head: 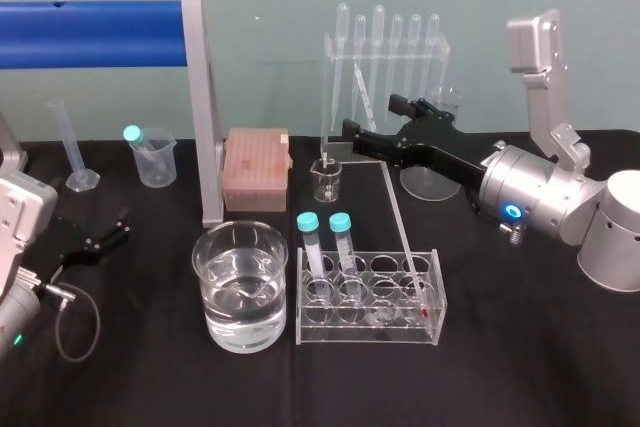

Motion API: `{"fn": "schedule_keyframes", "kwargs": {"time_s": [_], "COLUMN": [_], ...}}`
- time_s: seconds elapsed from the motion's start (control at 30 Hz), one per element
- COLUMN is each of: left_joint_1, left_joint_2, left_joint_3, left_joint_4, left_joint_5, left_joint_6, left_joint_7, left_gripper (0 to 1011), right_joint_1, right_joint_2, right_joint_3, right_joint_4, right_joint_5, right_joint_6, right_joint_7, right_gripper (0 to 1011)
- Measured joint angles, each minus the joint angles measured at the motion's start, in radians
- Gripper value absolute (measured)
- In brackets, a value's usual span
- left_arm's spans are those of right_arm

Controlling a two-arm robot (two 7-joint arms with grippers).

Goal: Hold the thermometer with one hand and immerse one end into the beaker, then reinsert it into the test tube rack.

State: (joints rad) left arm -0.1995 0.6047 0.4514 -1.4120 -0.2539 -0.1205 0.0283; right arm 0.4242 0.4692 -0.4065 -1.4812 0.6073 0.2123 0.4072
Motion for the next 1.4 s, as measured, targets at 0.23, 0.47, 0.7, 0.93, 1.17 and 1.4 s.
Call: {"fn": "schedule_keyframes", "kwargs": {"time_s": [0.23, 0.47, 0.7, 0.93, 1.17, 1.4], "left_joint_1": [0.000, 0.000, 0.000, 0.000, 0.000, 0.000], "left_joint_2": [0.000, 0.000, 0.000, 0.000, 0.000, 0.000], "left_joint_3": [0.000, 0.000, 0.000, 0.000, 0.000, 0.000], "left_joint_4": [0.000, 0.000, 0.000, 0.000, 0.000, 0.000], "left_joint_5": [0.000, 0.000, 0.000, 0.000, 0.000, 0.000], "left_joint_6": [0.000, 0.000, 0.000, 0.000, 0.000, 0.000], "left_joint_7": [0.000, 0.000, 0.000, 0.000, 0.000, 0.000], "left_gripper": [1008, 1008, 1008, 1008, 1008, 1008], "right_joint_1": [0.016, 0.024, 0.026, 0.024, 0.023, 0.023], "right_joint_2": [0.003, -0.002, -0.009, -0.012, -0.011, -0.011], "right_joint_3": [-0.021, -0.030, -0.029, -0.024, -0.024, -0.024], "right_joint_4": [0.020, 0.038, 0.049, 0.049, 0.049, 0.048], "right_joint_5": [-0.007, -0.008, -0.001, 0.006, 0.006, 0.006], "right_joint_6": [0.011, 0.016, 0.018, 0.014, 0.013, 0.013], "right_joint_7": [0.019, 0.023, 0.023, 0.018, 0.018, 0.018], "right_gripper": [1003, 1003, 1003, 1003, 1003, 1003]}}
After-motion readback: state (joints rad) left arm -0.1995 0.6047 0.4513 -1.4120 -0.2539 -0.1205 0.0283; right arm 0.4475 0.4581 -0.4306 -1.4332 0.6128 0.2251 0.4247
